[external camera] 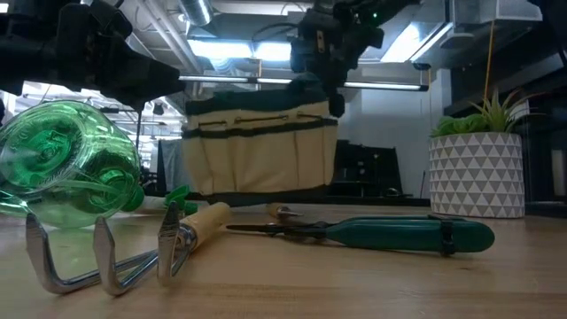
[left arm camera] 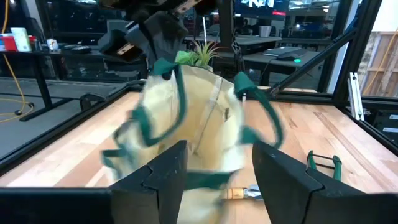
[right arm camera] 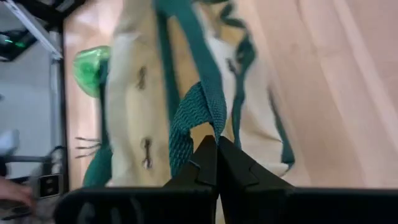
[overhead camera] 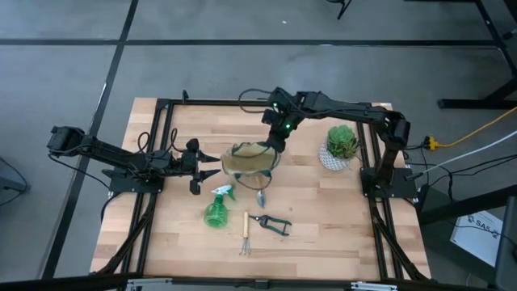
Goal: Pick & Place Garden tools in Gardening bag
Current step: Prepare the gardening bag
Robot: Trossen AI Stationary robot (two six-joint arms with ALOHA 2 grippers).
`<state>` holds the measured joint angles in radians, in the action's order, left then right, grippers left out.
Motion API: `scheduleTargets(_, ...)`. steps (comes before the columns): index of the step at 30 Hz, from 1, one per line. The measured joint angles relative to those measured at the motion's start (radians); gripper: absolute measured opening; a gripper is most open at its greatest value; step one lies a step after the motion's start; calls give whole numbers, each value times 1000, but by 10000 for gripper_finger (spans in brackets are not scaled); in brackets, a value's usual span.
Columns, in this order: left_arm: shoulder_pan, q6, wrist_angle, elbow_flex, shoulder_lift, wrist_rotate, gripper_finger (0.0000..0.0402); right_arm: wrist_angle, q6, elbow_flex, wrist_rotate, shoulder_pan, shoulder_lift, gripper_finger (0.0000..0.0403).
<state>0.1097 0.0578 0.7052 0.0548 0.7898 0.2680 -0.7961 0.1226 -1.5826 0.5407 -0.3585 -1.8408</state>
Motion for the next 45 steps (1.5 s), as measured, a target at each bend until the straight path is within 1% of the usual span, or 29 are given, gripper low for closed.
scheduleTargets(7, 0, 0, 0, 0, 0, 0, 177, 151, 93, -2, 95, -78, 11, 0)
scheduleTargets(14, 0, 0, 0, 0, 0, 0, 177, 204, 132, -1, 118, -100, 2, 0)
scheduleTargets(19, 0, 0, 0, 0, 0, 0, 176, 282, 159, -2, 172, -76, 1, 0)
scheduleTargets(26, 0, 0, 0, 0, 0, 0, 178, 320, 160, -1, 163, -33, -12, 0)
scheduleTargets(28, 0, 0, 0, 0, 0, 0, 177, 367, 159, -2, 154, -14, -26, 0)
scheduleTargets(32, 0, 0, -2, 0, 0, 0, 176, 401, 160, -2, 155, 13, -67, 0)
scheduleTargets(35, 0, 0, -5, 0, 0, 0, 178, 419, 161, -1, 161, 18, -107, 0)
scheduleTargets(38, 0, 0, -6, 0, 0, 0, 176, 432, 161, -1, 201, 19, -143, 0)
scheduleTargets(45, 0, 0, -6, 0, 0, 0, 178, 439, 153, -1, 206, 2, -182, 0)
